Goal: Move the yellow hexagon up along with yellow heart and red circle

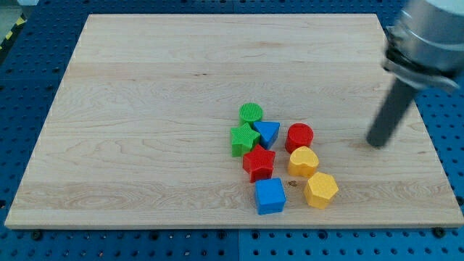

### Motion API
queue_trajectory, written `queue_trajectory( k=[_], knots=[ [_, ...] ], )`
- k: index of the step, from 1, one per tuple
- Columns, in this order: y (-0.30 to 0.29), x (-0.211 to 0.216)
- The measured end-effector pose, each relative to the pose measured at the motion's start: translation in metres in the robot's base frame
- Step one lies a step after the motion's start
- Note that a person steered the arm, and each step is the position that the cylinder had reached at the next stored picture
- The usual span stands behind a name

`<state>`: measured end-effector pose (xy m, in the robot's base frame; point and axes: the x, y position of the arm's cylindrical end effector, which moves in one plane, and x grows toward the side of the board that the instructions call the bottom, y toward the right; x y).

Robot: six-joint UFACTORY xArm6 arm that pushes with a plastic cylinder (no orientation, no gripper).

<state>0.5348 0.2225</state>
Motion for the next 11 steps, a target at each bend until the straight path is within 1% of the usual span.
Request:
queue_trajectory(
  k=[1,2,3,4,6,7,8,11],
  knots=[
    [0.003,0.080],
    [-0.004,0.084],
    [-0.051,0.084],
    [-0.082,0.083],
    [-0.110,0.084],
    [-0.113,0.081],
    [-0.113,0.061],
    [-0.105,-0.028]
  ],
)
